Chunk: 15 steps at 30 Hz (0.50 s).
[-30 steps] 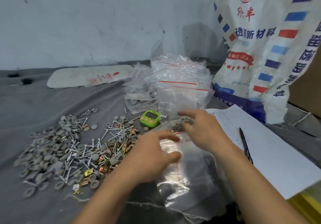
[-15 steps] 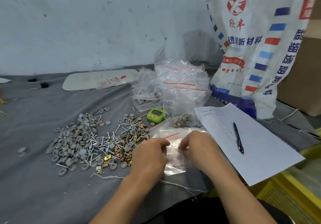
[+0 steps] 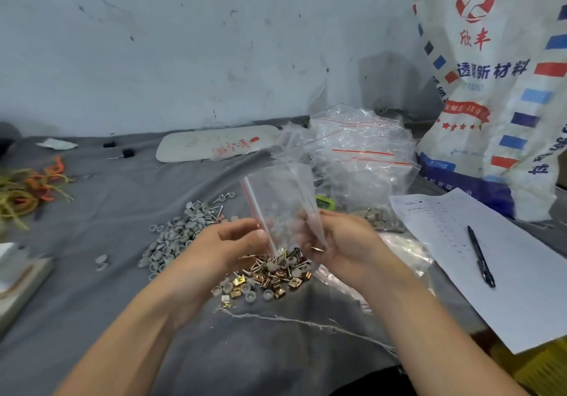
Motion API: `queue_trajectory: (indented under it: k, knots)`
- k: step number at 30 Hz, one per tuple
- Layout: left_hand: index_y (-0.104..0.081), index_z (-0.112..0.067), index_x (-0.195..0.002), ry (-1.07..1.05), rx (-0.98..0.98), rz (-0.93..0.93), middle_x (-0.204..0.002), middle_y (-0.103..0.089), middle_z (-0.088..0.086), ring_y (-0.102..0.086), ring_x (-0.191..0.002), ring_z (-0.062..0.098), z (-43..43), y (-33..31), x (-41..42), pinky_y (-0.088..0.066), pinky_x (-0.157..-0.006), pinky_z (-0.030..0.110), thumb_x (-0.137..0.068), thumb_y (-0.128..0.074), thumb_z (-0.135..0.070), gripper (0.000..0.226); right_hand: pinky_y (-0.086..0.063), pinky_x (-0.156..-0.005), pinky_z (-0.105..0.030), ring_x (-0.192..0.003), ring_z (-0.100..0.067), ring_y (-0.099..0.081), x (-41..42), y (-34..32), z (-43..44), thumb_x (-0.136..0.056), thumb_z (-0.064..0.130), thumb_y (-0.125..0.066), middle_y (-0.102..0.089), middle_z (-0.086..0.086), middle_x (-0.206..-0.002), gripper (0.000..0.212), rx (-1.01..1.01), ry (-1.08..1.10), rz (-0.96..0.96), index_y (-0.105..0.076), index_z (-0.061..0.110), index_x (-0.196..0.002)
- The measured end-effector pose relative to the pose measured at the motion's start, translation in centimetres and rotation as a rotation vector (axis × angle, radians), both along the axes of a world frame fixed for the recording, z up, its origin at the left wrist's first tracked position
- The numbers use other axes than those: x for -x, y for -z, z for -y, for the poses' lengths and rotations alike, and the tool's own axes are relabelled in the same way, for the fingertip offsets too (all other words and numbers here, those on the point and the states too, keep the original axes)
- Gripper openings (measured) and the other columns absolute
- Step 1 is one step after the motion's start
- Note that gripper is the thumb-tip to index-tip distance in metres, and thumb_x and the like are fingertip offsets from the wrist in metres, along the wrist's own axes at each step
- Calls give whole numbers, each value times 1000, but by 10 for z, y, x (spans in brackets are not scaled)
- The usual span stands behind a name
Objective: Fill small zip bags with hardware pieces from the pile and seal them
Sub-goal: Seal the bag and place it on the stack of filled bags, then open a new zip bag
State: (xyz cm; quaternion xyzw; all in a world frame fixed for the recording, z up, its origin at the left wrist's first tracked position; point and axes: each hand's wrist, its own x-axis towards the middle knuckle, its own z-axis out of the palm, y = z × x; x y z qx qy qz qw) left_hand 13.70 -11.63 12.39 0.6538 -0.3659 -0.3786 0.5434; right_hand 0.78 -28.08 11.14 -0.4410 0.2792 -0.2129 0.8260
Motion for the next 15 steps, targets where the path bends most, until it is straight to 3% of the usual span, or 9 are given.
queue_trajectory:
  k: [2,5,8,12,15]
  knots:
    - [-81,-17,-100,-172,46,-60,-99,-78,11,-76,-84,16,-3,2,-3,-58,-70,20,-96,-64,-9,20,-50,-59,-29,-59,-18,-63,-16,-1,-12,-99,-2,-53,-70,-12,-75,18,-36,-79,9,-70,0,-96]
    - [-82,-11,-89,-396,50,22,-81,-78,13,-73,-65,16,-9,2,-14,-59,-61,22,-93,-64,-1,21,-50,-50,-23,-53,-16,-64,-36,3,-23,-102,1,-51,-68,-11,-72,16,-68,-135,-28,-67,2,-101]
    - [-80,-5,-87,-504,102,-20,-79,-77,13,-75,-67,19,-21,-1,-21,-58,-58,23,-93,-61,-1,20,-50,-47,-21,-53,-15,-66,-49,7,-28,-102,5,-54,-70,-12,-75,12,-51,-122,-83,-65,1,-102]
    - [-77,-7,-89,-580,107,-163,-81,-78,9,-76,-72,18,-37,0,-29,-57,-54,21,-96,-56,-17,24,-49,-47,-23,-55,-15,-65,-59,14,-34,-100,1,-53,-71,-12,-73,16,29,-182,-134,-68,-2,-105]
    - [-74,0,-86,-570,67,-105,-67,-74,7,-69,-55,10,-47,7,-31,-54,-51,16,-94,-62,2,14,-50,-48,-22,-56,-14,-64,-60,18,-40,-98,3,-56,-73,-11,-78,17,58,-238,-152,-73,0,-99]
